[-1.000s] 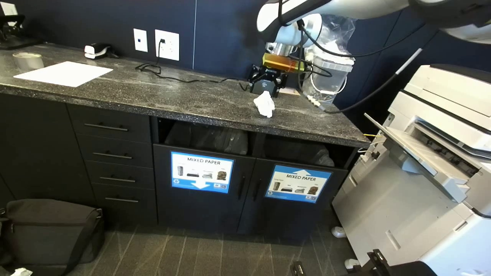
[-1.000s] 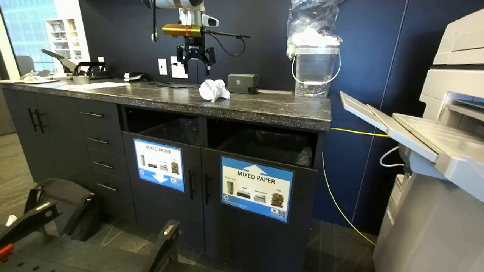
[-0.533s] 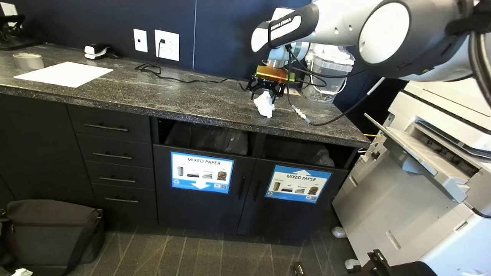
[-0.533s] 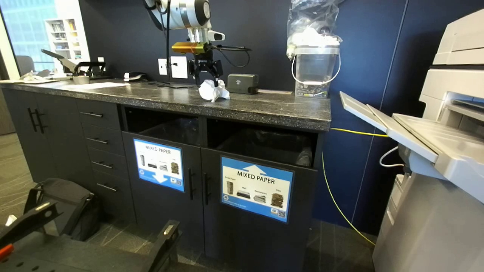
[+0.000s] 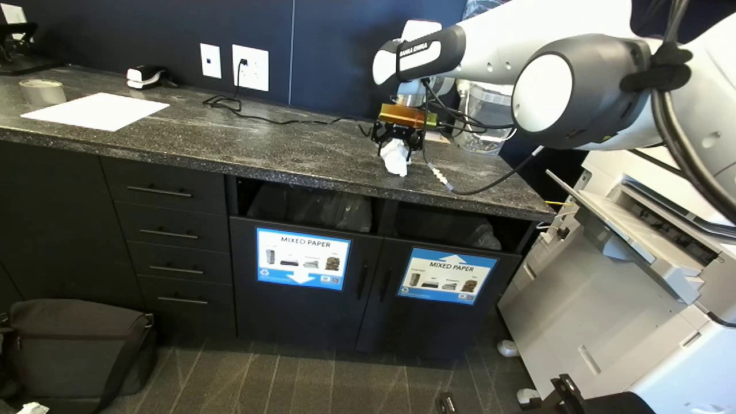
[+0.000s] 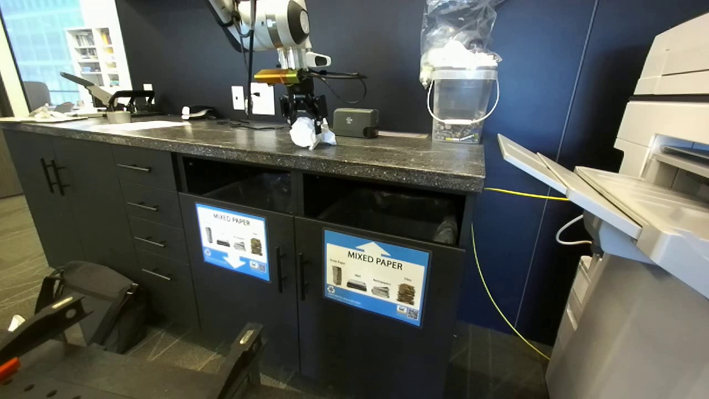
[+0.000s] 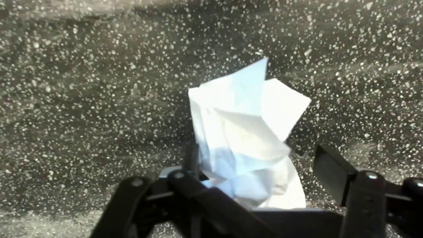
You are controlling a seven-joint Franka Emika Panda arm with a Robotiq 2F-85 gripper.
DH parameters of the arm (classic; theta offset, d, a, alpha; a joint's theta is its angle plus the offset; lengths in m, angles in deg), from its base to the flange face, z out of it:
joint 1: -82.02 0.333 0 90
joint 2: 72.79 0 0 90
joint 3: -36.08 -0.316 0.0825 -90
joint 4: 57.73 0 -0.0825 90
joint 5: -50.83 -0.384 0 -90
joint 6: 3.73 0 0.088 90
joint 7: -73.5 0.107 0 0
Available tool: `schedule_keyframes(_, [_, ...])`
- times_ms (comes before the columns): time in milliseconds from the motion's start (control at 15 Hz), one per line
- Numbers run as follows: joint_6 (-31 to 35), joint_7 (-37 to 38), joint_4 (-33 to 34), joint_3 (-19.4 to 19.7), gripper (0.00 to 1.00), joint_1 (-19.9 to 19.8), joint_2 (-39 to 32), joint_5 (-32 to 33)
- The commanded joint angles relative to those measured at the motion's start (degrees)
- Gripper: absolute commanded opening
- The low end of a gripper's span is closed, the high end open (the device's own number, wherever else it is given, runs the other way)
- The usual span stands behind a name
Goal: Pick up the paper from the countertop and place it in the bin underneath the counter on the right
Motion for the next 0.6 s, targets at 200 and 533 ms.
schedule_keyframes(200, [-4.8,1.8,9.5,0.9,0.35,0.3,-5.2,1.4])
schedule_keyframes(533, [-6.4,1.6,11.3,1.7,0.10,0.2,-6.1,0.8])
